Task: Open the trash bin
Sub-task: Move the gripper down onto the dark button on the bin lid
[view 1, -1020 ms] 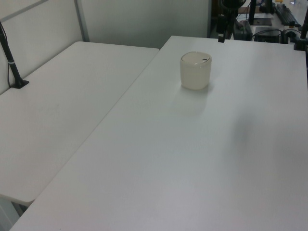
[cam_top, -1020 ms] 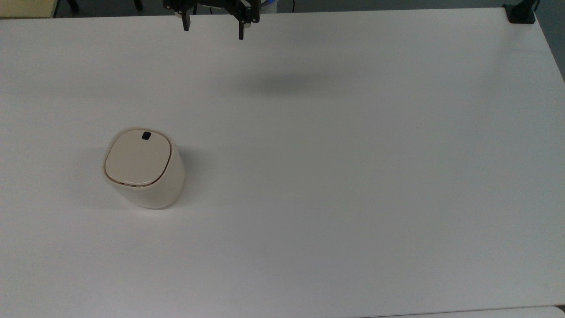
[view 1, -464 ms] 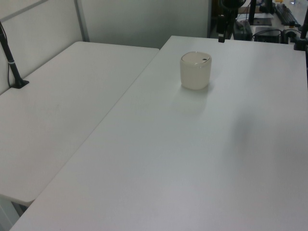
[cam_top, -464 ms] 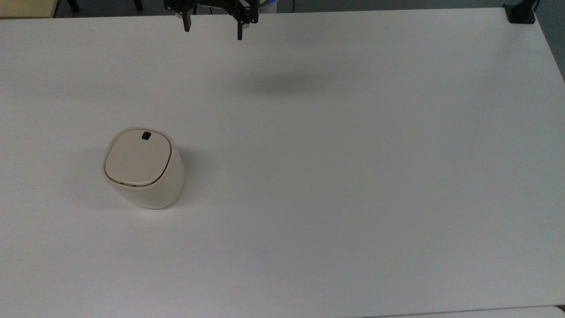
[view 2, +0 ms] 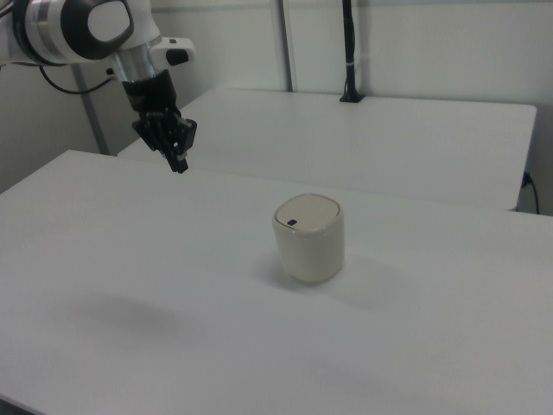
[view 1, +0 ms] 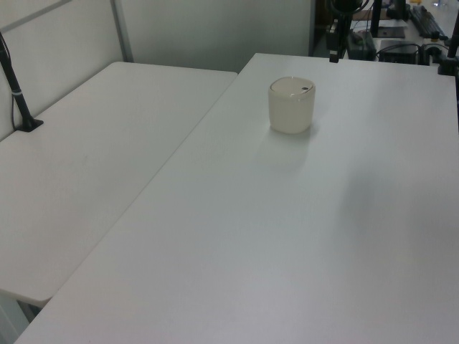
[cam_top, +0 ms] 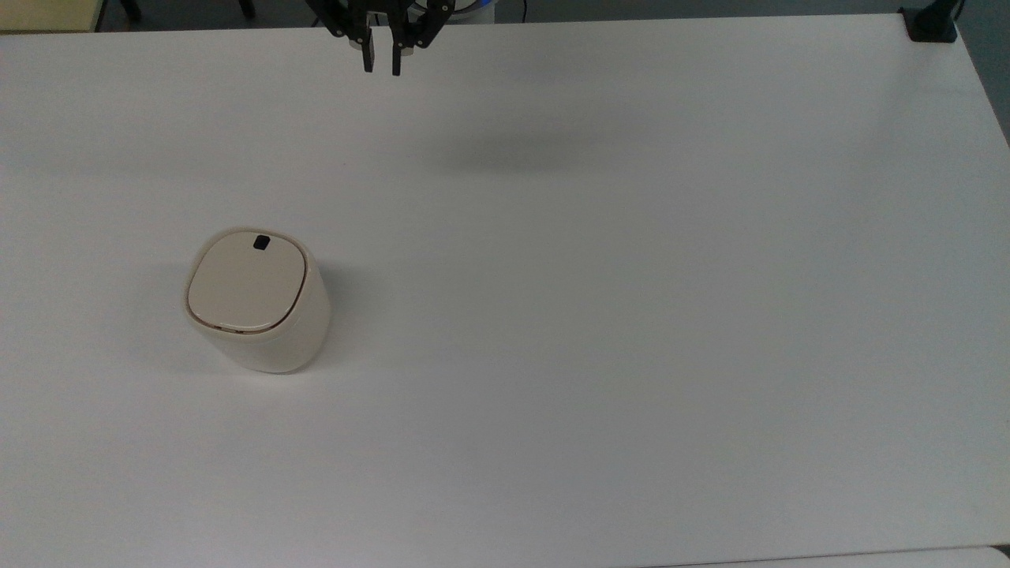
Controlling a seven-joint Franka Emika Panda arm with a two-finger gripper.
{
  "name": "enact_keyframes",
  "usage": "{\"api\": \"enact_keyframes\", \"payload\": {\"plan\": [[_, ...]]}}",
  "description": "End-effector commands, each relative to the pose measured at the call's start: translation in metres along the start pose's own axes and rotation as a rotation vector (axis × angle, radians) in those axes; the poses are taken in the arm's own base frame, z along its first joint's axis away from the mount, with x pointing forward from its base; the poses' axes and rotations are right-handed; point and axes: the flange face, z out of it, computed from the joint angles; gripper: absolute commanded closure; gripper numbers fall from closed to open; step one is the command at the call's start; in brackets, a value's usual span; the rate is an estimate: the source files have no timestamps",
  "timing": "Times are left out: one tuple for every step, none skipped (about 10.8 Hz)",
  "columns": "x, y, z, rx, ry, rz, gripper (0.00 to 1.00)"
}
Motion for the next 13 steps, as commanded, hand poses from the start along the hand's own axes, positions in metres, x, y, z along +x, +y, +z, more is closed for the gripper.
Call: {"api": "enact_keyframes", "payload": {"plan": [[0.002, 0.008, 0.002, 0.009, 0.020, -0.012, 1.00], [0.008, 0.015, 0.008, 0.009, 0.033, 0.007, 1.00], [0.019, 0.025, 0.011, 0.008, 0.045, 0.033, 1.00], [0.039, 0.044, 0.026, 0.007, 0.051, 0.070, 1.00], [0.052, 0.058, 0.035, 0.005, 0.081, 0.094, 1.00], [0.063, 0.071, 0.046, 0.002, 0.118, 0.116, 1.00], [0.071, 0.084, 0.055, 0.000, 0.156, 0.135, 1.00], [0.079, 0.096, 0.067, -0.003, 0.179, 0.152, 1.00], [0.086, 0.104, 0.082, -0.003, 0.189, 0.162, 1.00], [0.093, 0.107, 0.097, -0.004, 0.195, 0.169, 1.00], [0.098, 0.110, 0.110, -0.003, 0.202, 0.195, 1.00], [0.103, 0.115, 0.123, -0.011, 0.208, 0.214, 1.00], [0.106, 0.115, 0.137, -0.011, 0.199, 0.215, 1.00]]}}
